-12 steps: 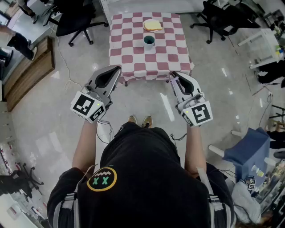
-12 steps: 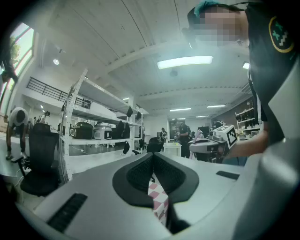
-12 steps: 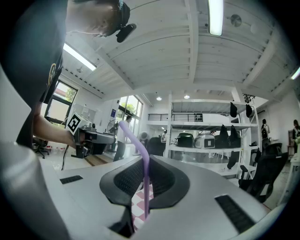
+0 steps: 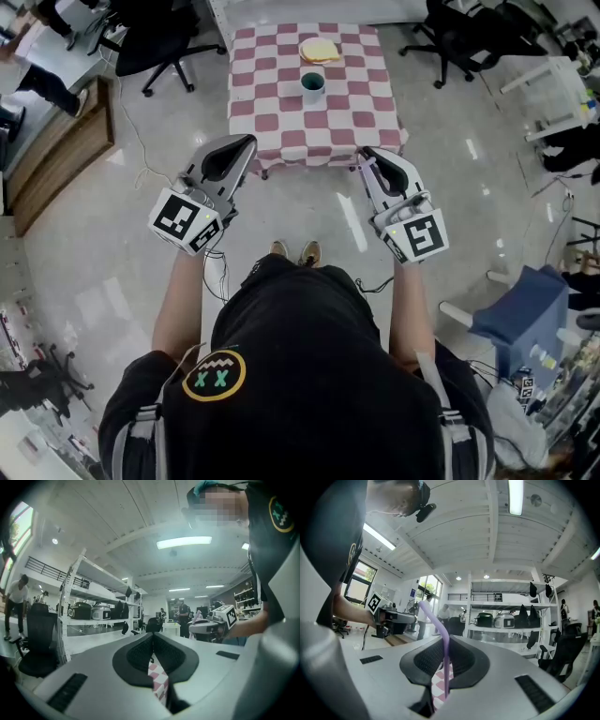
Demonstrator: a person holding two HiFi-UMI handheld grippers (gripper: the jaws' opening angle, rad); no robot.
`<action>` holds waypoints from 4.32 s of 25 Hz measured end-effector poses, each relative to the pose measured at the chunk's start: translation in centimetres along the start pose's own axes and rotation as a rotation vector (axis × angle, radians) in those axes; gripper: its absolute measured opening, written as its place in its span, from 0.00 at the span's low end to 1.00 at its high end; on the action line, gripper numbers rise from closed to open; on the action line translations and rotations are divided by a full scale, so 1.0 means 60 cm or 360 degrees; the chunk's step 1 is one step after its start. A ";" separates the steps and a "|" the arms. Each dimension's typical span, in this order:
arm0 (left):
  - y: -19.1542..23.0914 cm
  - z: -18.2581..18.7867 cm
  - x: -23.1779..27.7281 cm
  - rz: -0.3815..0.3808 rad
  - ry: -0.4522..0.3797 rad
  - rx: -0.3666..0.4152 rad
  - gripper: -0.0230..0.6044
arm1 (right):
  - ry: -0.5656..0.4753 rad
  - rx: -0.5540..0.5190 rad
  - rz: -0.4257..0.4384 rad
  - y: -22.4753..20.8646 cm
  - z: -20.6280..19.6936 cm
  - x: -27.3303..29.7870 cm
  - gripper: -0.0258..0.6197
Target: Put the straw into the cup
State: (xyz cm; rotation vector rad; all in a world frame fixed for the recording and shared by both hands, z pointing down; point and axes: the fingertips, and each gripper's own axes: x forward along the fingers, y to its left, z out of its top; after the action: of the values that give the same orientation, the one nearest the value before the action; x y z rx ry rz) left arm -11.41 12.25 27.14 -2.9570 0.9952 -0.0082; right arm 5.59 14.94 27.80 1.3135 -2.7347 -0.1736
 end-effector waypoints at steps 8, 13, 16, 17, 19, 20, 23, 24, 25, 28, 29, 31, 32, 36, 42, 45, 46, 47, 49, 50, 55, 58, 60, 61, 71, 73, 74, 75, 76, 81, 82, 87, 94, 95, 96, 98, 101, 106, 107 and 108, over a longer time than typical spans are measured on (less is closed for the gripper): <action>-0.003 0.001 0.010 -0.0031 0.0011 0.0017 0.07 | -0.0019 0.0013 0.0015 -0.005 0.003 0.007 0.12; -0.005 0.002 0.017 -0.0018 0.0009 0.0015 0.07 | -0.0033 0.0009 0.0017 -0.009 0.002 0.009 0.12; -0.009 0.004 0.019 -0.0005 0.0002 0.0015 0.07 | -0.0040 0.0002 0.0025 -0.010 0.003 0.006 0.12; -0.012 0.005 0.021 0.0000 -0.0001 0.0015 0.07 | -0.0042 0.0000 0.0027 -0.012 0.003 0.004 0.12; -0.017 0.006 0.024 0.0006 -0.0003 0.0017 0.07 | -0.0043 -0.0003 0.0030 -0.015 0.004 0.000 0.12; -0.020 0.007 0.025 0.0007 -0.0002 0.0019 0.07 | -0.0044 -0.0005 0.0031 -0.016 0.004 -0.002 0.12; -0.028 0.009 0.029 0.0008 0.0004 0.0028 0.07 | -0.0051 -0.0007 0.0039 -0.020 0.006 -0.007 0.12; -0.030 0.010 0.031 0.0011 0.0005 0.0031 0.07 | -0.0054 -0.0010 0.0043 -0.021 0.006 -0.009 0.12; -0.034 0.010 0.032 0.0014 0.0006 0.0037 0.07 | -0.0057 -0.0012 0.0047 -0.022 0.006 -0.011 0.12; -0.051 0.009 0.036 0.0019 0.0004 0.0048 0.07 | -0.0075 -0.0016 0.0063 -0.023 0.006 -0.020 0.12; -0.057 0.008 0.038 0.0023 0.0003 0.0051 0.07 | -0.0081 -0.0017 0.0069 -0.023 0.006 -0.024 0.12; -0.070 0.008 0.043 0.0024 0.0003 0.0065 0.07 | -0.0093 -0.0022 0.0082 -0.023 0.005 -0.030 0.12; -0.075 0.008 0.045 0.0022 0.0003 0.0074 0.07 | -0.0100 -0.0024 0.0087 -0.022 0.005 -0.033 0.12; -0.091 0.014 0.051 0.0028 -0.0007 0.0083 0.07 | -0.0111 -0.0026 0.0096 -0.021 0.005 -0.043 0.12; -0.102 0.016 0.056 0.0018 -0.0004 0.0082 0.07 | -0.0124 -0.0022 0.0098 -0.022 0.010 -0.048 0.12; -0.105 0.010 0.061 0.0004 -0.0004 0.0078 0.07 | -0.0122 -0.0024 0.0094 -0.025 0.006 -0.046 0.12; -0.104 0.009 0.063 0.0005 -0.0005 0.0077 0.07 | -0.0123 -0.0024 0.0094 -0.026 0.005 -0.044 0.12; -0.102 0.008 0.065 0.0006 -0.0007 0.0075 0.07 | -0.0125 -0.0025 0.0093 -0.028 0.004 -0.042 0.12; -0.097 0.007 0.071 0.0003 -0.0011 0.0073 0.07 | -0.0127 -0.0026 0.0090 -0.033 0.004 -0.037 0.12; -0.093 0.007 0.075 0.0001 -0.0012 0.0074 0.07 | -0.0127 -0.0028 0.0088 -0.035 0.004 -0.034 0.12; -0.068 0.006 0.093 -0.0006 -0.0023 0.0076 0.07 | -0.0122 -0.0035 0.0082 -0.050 -0.001 -0.009 0.12; -0.052 0.000 0.107 -0.0031 -0.0020 0.0074 0.07 | -0.0116 -0.0035 0.0079 -0.060 -0.007 0.011 0.12; -0.035 -0.001 0.118 -0.0034 -0.0021 0.0076 0.07 | -0.0111 -0.0039 0.0081 -0.069 -0.009 0.028 0.12; -0.026 -0.001 0.124 -0.0028 -0.0024 0.0074 0.07 | -0.0108 -0.0041 0.0081 -0.074 -0.010 0.036 0.12; 0.071 -0.028 0.203 -0.0057 -0.0017 0.0057 0.07 | -0.0082 -0.0045 0.0074 -0.141 -0.030 0.141 0.12; 0.090 -0.032 0.220 -0.0068 -0.0017 0.0047 0.07 | -0.0083 -0.0049 0.0076 -0.154 -0.031 0.163 0.12; 0.100 -0.033 0.228 -0.0074 -0.0018 0.0043 0.07 | -0.0081 -0.0051 0.0078 -0.160 -0.031 0.174 0.12; 0.109 -0.034 0.236 -0.0080 -0.0020 0.0040 0.07 | -0.0078 -0.0053 0.0079 -0.166 -0.032 0.186 0.12; 0.119 -0.034 0.243 -0.0085 -0.0023 0.0038 0.07 | -0.0073 -0.0055 0.0080 -0.171 -0.033 0.198 0.12; 0.166 -0.041 0.271 -0.0112 -0.0025 0.0019 0.07 | -0.0054 -0.0063 0.0076 -0.193 -0.040 0.250 0.12; 0.176 -0.043 0.277 -0.0117 -0.0022 0.0014 0.07 | -0.0049 -0.0063 0.0073 -0.197 -0.041 0.261 0.12; 0.212 -0.049 0.300 -0.0146 -0.0019 0.0001 0.07 | -0.0071 -0.0015 0.0048 -0.209 -0.030 0.309 0.12; 0.250 -0.064 0.330 -0.0220 -0.0042 -0.0043 0.07 | -0.0048 -0.0010 0.0009 -0.218 -0.039 0.364 0.12; 0.255 -0.066 0.334 -0.0230 -0.0044 -0.0051 0.07 | -0.0040 -0.0009 0.0000 -0.219 -0.042 0.370 0.12; 0.260 -0.068 0.338 -0.0240 -0.0046 -0.0058 0.07 | -0.0031 -0.0008 -0.0009 -0.221 -0.044 0.375 0.12; 0.268 -0.070 0.344 -0.0258 -0.0048 -0.0063 0.07 | -0.0019 -0.0003 -0.0028 -0.225 -0.049 0.384 0.12; 0.278 -0.077 0.354 -0.0278 -0.0041 -0.0044 0.07 | -0.0012 0.0000 -0.0052 -0.232 -0.055 0.394 0.12; 0.294 -0.084 0.364 -0.0283 -0.0032 -0.0047 0.07 | -0.0011 0.0003 -0.0061 -0.236 -0.063 0.413 0.12; 0.297 -0.085 0.365 -0.0282 -0.0030 -0.0047 0.07 | -0.0011 0.0004 -0.0061 -0.237 -0.064 0.417 0.12; 0.302 -0.085 0.368 -0.0280 -0.0028 -0.0048 0.07 | -0.0012 0.0005 -0.0060 -0.238 -0.064 0.422 0.12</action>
State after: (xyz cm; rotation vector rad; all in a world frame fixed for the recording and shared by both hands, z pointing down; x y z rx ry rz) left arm -4.85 -15.60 31.82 -3.0555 0.7367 0.0299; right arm 1.41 -13.95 30.61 1.3683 -2.7190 -0.1782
